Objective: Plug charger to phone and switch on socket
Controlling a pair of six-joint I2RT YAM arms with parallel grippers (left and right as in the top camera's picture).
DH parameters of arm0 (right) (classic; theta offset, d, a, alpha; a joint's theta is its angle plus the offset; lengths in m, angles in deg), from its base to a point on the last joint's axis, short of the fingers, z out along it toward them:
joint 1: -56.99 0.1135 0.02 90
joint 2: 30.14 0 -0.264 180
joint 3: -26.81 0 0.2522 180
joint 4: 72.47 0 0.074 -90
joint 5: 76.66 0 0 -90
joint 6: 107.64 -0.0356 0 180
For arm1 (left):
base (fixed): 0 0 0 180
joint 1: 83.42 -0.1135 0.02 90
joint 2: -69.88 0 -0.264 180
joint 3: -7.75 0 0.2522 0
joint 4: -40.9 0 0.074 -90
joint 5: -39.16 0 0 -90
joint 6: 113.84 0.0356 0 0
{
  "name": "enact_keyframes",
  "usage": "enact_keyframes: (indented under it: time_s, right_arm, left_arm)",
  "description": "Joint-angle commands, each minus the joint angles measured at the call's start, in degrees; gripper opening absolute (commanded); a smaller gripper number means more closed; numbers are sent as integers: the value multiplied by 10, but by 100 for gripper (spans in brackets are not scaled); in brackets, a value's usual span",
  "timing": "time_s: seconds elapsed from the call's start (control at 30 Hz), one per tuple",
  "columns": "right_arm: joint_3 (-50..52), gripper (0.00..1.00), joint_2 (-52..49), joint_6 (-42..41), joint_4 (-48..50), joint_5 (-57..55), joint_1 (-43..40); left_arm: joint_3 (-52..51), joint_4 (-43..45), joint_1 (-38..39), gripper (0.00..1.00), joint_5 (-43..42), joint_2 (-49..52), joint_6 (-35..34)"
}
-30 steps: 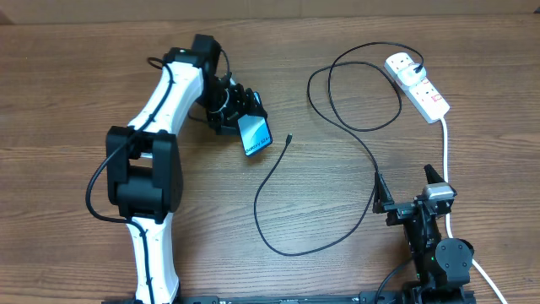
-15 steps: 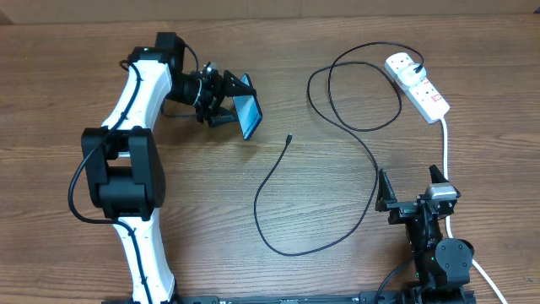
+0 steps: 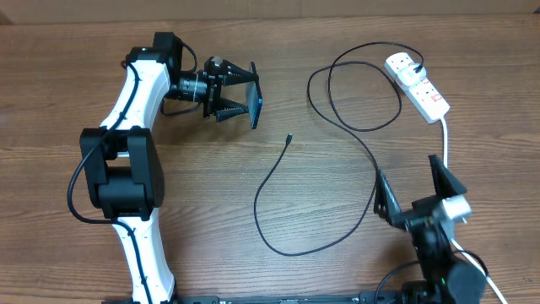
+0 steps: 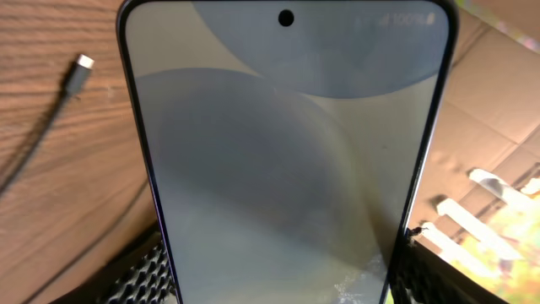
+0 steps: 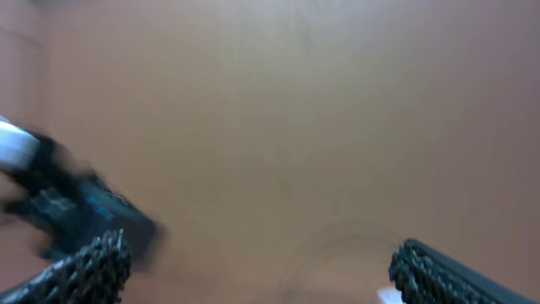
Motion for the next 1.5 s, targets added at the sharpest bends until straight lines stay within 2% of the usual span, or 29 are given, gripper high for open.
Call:
enact_keyframes:
  time_s: [0.0, 0.03, 0.17, 0.3, 0.37, 0.5, 0.57, 0.63, 0.73, 0.83, 0.93, 1.03, 1.27, 1.47]
  right_arm:
    - [-17, 100, 4, -37, 36, 117, -1]
    - [-36, 100, 2, -38, 20, 117, -1]
    - [-155, 100, -39, -34, -181, 59, -2]
    - [-290, 100, -154, -30, -346, -24, -2]
    - [-348, 100, -219, -30, -385, -17, -2]
    - [-416, 100, -324, -73, -395, 141, -1]
    - [-419, 100, -368, -113, -335, 225, -1]
    - [-423, 100, -416, -184, -284, 276, 0]
    - [-461, 100, -489, -198, -309, 285, 13]
    - [-549, 100, -570, -178, -438, 219, 42]
    - [-666, 99, -657, -173, -587, 58, 100]
    - [-757, 100, -734, -174, -660, -52, 176]
    - [-832, 100, -842, -202, -632, -238, 322]
    - [-833, 92, -871, -202, -553, -288, 379]
  left_arm:
    - [18, 3, -6, 69, -73, 6, -38]
    - [18, 6, -6, 69, -81, 6, -47]
    - [18, 28, -6, 68, -99, 6, -66]
    - [18, 38, -6, 69, -101, 6, -92]
    - [18, 47, -6, 69, -102, 6, -99]
    - [18, 49, -6, 69, -110, 6, -106]
    - [18, 50, -6, 70, -116, 6, -106]
    - [18, 50, -6, 70, -116, 6, -106]
    - [18, 50, -6, 70, -116, 6, -111]
    - [18, 50, -6, 70, -116, 6, -117]
    - [18, 50, -6, 70, -116, 6, -117]
    - [18, 52, -6, 70, -111, 6, -122]
    - [18, 80, -6, 70, -110, 6, -158]
    - [18, 80, -6, 70, -85, 6, -171]
